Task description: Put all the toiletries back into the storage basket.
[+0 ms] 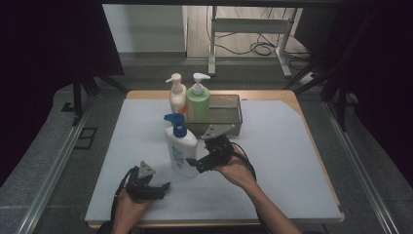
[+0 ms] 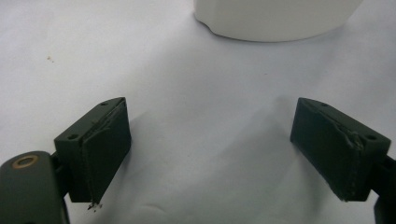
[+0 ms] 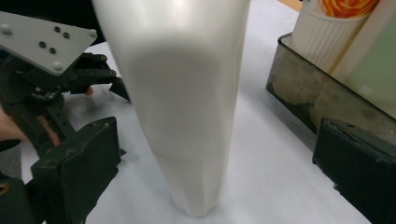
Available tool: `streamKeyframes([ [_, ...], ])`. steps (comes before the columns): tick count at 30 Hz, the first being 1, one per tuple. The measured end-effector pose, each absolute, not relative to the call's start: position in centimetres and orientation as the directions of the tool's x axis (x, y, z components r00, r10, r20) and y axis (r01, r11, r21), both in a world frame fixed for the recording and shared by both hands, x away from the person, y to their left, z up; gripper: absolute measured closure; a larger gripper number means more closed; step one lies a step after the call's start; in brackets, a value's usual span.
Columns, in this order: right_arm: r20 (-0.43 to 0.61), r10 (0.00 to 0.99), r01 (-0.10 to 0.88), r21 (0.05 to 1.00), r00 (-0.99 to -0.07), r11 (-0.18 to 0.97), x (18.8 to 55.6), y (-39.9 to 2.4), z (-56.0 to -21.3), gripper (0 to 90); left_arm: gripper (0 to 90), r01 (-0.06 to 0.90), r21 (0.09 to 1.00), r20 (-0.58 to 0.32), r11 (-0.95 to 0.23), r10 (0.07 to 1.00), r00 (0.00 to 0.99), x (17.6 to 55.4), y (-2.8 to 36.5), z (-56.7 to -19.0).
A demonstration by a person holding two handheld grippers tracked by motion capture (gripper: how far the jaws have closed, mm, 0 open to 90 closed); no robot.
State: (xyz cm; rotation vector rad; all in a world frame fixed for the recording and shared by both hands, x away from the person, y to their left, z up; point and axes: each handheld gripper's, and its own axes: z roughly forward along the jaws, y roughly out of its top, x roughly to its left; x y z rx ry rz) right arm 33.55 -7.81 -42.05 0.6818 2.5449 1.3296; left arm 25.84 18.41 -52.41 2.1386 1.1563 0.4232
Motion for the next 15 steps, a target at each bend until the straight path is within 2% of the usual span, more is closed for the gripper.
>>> streamKeyframes([
  [6,0.036,0.458,0.292,0.813,-0.888,0.503,33.7,-6.4,-42.0,1.1,12.0,0.616,0.686,-0.029,-0.388,0.831,0.556,25.8,18.4,-52.4],
  [15,0.017,0.453,0.274,0.817,-0.891,0.508,34.0,-4.6,-41.7,6.1,12.0,0.616,0.687,-0.031,-0.385,0.832,0.554,25.8,18.4,-52.4],
])
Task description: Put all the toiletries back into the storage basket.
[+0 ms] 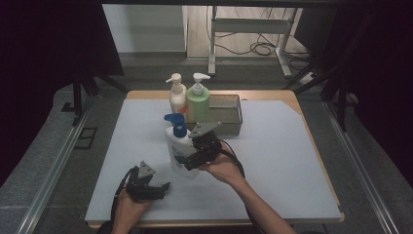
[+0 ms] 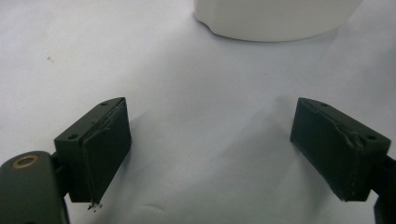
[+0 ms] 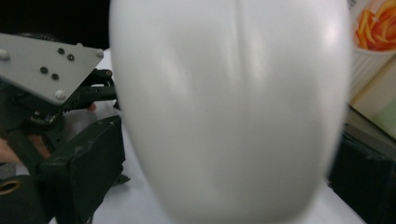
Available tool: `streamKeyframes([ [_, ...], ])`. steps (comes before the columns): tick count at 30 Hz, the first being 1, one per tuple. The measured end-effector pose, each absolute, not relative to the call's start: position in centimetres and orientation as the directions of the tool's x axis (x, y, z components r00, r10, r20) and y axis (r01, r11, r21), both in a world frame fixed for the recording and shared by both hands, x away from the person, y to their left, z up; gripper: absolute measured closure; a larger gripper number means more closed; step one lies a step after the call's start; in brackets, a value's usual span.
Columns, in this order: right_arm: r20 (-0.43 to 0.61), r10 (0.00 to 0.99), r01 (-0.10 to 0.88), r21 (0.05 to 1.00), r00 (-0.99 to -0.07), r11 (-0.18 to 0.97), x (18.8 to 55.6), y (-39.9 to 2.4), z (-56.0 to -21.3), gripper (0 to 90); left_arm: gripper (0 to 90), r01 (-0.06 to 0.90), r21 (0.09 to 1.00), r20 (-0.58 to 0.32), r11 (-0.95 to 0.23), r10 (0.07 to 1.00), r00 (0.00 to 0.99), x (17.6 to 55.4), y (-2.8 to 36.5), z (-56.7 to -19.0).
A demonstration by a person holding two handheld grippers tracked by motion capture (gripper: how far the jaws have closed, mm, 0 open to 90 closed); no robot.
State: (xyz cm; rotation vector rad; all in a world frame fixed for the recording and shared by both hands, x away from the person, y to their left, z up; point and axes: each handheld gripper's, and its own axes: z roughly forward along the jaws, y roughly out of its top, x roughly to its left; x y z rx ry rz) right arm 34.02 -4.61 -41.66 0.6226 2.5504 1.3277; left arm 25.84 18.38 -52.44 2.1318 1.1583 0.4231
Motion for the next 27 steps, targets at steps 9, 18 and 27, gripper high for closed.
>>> streamKeyframes([
  [9,0.018,0.456,0.275,0.819,-0.89,0.503,34.6,-3.7,-42.2,14.5,12.0,0.616,0.683,-0.027,-0.392,0.83,0.557,25.8,18.4,-52.4],
  [18,0.0,0.443,0.251,0.824,-0.897,0.508,34.3,-3.5,-41.8,36.4,12.0,0.616,0.683,-0.026,-0.393,0.83,0.558,25.8,18.4,-52.4],
  [27,-0.027,0.475,0.251,0.822,-0.88,0.511,34.2,-4.0,-41.4,37.6,12.0,0.616,0.683,-0.027,-0.391,0.83,0.557,25.8,18.4,-52.4],
])
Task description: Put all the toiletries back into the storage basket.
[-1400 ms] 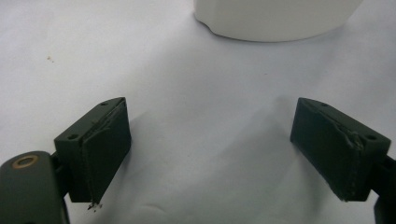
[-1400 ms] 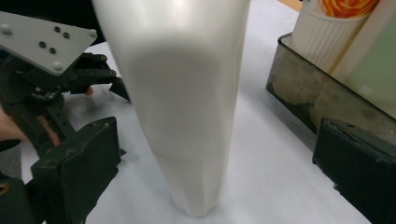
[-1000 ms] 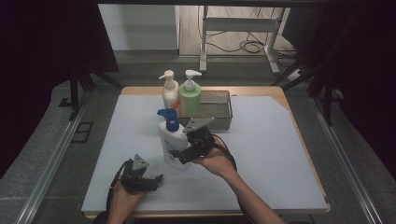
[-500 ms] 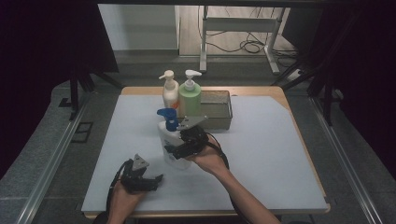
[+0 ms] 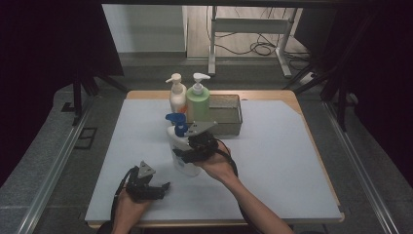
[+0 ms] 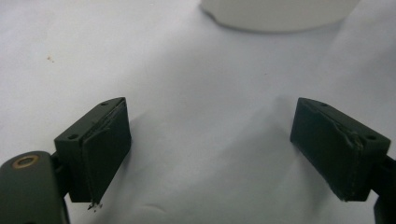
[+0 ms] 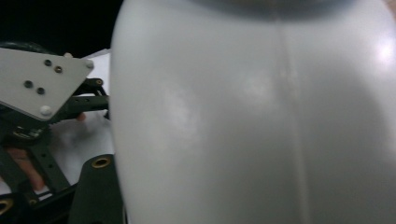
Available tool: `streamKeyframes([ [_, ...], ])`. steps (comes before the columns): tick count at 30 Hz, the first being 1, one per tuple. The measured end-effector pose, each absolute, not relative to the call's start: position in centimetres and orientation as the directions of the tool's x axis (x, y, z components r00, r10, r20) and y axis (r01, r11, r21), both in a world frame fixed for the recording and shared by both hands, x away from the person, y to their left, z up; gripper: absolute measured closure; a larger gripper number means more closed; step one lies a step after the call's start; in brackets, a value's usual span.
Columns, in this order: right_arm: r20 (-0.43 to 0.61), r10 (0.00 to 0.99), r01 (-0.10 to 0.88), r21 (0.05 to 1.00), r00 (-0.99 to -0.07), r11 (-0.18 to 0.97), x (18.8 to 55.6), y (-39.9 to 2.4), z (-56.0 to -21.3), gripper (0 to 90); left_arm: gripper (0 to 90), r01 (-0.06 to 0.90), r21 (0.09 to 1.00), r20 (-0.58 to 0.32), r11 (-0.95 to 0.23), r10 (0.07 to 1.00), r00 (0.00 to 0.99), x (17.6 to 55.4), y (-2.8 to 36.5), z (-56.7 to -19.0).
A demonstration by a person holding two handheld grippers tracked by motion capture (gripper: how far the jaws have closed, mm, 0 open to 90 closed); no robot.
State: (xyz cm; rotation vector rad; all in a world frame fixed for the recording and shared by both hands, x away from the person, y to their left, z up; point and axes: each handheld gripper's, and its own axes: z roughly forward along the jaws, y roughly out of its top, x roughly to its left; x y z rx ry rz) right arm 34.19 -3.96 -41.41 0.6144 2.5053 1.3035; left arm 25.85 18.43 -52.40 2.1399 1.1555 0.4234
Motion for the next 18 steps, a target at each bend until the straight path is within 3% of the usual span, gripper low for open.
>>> streamKeyframes([
  [18,-0.037,0.527,0.268,0.83,-0.849,0.49,34.8,-7.1,-38.1,37.9,12.1,0.615,0.685,-0.027,-0.391,0.83,0.557,25.8,18.4,-52.4],
])
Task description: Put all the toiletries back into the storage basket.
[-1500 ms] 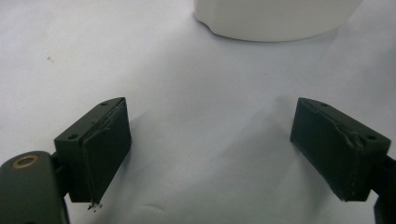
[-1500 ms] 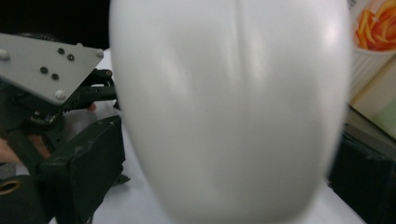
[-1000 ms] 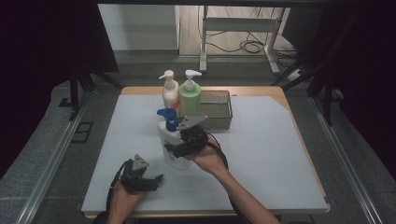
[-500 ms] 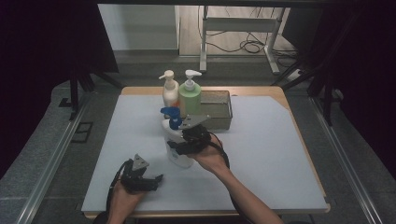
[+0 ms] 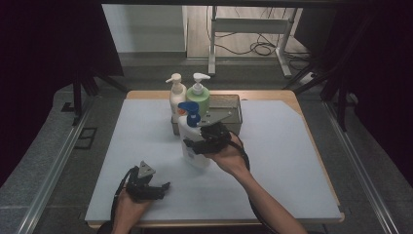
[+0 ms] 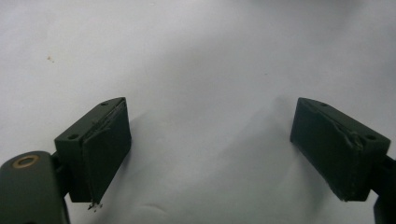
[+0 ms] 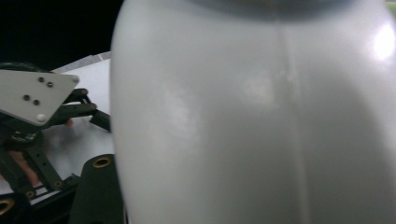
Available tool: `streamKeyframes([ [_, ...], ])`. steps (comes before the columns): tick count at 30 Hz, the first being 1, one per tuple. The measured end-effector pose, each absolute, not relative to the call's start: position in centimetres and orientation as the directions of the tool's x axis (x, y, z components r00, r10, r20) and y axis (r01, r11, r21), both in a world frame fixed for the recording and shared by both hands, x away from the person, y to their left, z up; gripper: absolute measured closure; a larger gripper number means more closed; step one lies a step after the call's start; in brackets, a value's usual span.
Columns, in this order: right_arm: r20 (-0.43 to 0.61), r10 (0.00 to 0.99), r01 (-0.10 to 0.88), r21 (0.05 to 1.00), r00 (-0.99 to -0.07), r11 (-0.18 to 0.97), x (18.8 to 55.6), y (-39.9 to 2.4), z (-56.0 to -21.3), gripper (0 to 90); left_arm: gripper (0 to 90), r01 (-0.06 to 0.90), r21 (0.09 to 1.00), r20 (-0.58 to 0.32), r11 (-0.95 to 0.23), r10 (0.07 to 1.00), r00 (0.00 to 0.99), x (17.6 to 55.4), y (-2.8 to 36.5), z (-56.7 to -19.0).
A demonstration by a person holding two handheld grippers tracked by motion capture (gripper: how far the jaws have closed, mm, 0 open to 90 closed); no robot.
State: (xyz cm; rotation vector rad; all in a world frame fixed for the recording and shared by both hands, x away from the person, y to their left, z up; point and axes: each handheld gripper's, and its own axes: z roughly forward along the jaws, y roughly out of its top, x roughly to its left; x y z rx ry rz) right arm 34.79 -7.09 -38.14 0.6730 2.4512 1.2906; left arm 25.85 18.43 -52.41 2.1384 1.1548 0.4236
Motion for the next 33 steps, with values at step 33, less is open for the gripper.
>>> streamKeyframes([
  [33,-0.053,0.738,0.349,0.858,-0.672,0.378,39.6,-14.8,-33.7,38.2,12.1,0.617,0.687,-0.032,-0.385,0.832,0.554,25.9,18.4,-52.4],
])
